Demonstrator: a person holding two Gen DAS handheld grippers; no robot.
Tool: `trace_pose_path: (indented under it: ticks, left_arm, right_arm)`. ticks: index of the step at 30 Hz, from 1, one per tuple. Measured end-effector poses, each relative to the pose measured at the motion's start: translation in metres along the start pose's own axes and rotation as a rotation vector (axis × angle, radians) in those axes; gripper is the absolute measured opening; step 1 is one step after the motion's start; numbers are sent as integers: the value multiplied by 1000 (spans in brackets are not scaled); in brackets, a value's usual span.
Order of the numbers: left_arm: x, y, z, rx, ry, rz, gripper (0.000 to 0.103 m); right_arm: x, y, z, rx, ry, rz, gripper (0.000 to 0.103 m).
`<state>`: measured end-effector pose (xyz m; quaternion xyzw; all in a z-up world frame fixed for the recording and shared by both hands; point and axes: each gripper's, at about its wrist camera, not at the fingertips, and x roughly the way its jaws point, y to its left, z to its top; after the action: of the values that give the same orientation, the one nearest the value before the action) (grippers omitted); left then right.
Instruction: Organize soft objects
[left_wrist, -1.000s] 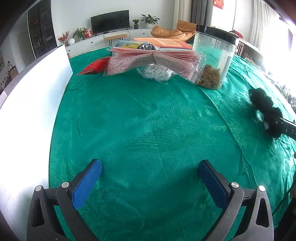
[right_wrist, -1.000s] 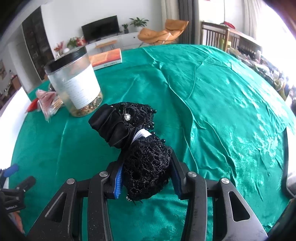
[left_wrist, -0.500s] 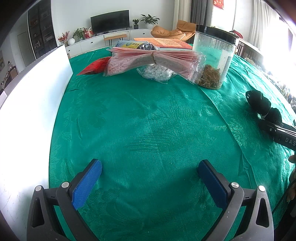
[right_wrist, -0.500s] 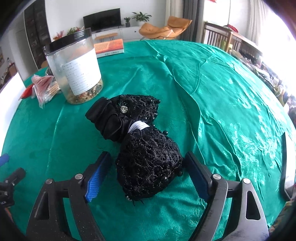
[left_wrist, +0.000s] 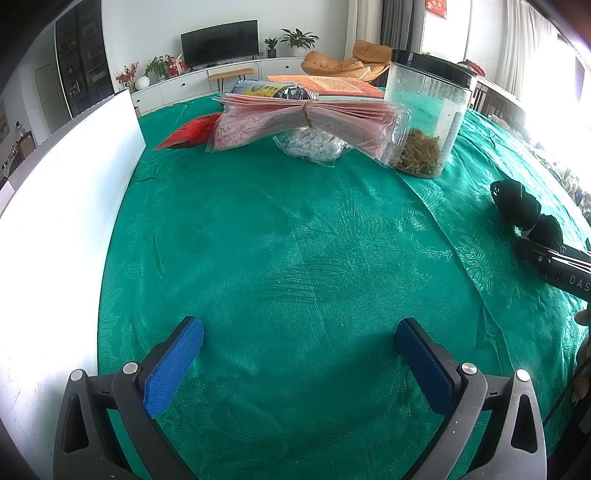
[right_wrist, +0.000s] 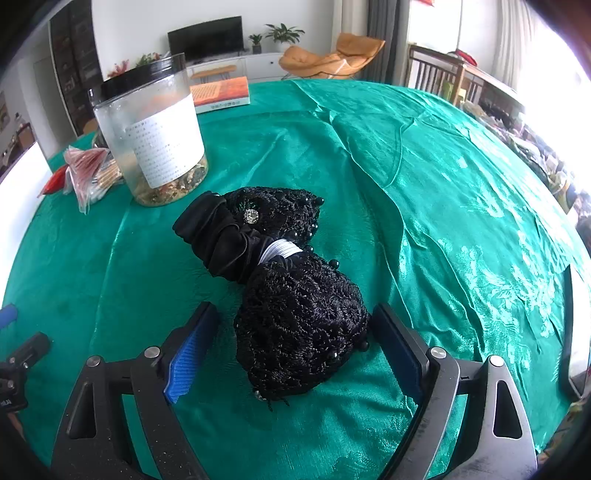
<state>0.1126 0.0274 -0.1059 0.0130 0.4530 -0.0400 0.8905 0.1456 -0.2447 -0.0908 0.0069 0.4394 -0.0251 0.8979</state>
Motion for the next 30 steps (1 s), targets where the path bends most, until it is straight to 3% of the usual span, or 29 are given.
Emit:
trace_pose_path:
  ticks: [14,16,18,22,24,27,30]
  left_arm:
    - [0,0,0,1,1,1,103]
    - [2,-1,7,-8,47,4,103]
    - [0,5,23,-75,85,-25,103]
    - [-29,23,74,-251,-35,-153,103]
    - [-28,30,105,-324,-56,-195,103]
    - [1,35,154,-386,-12,-261,103]
    - [35,34,184,-412,42,-243,103]
  right_arm:
    - [0,0,1,0,1,0,88]
    - [0,0,1,0,1,0,88]
    - [0,0,1,0,1,0,88]
    - [0,0,1,0,1,-1,88]
    - [0,0,1,-1,2,-1,89]
    - [1,1,1,-3,3,0,89]
    - [0,1,1,-3,3,0,89]
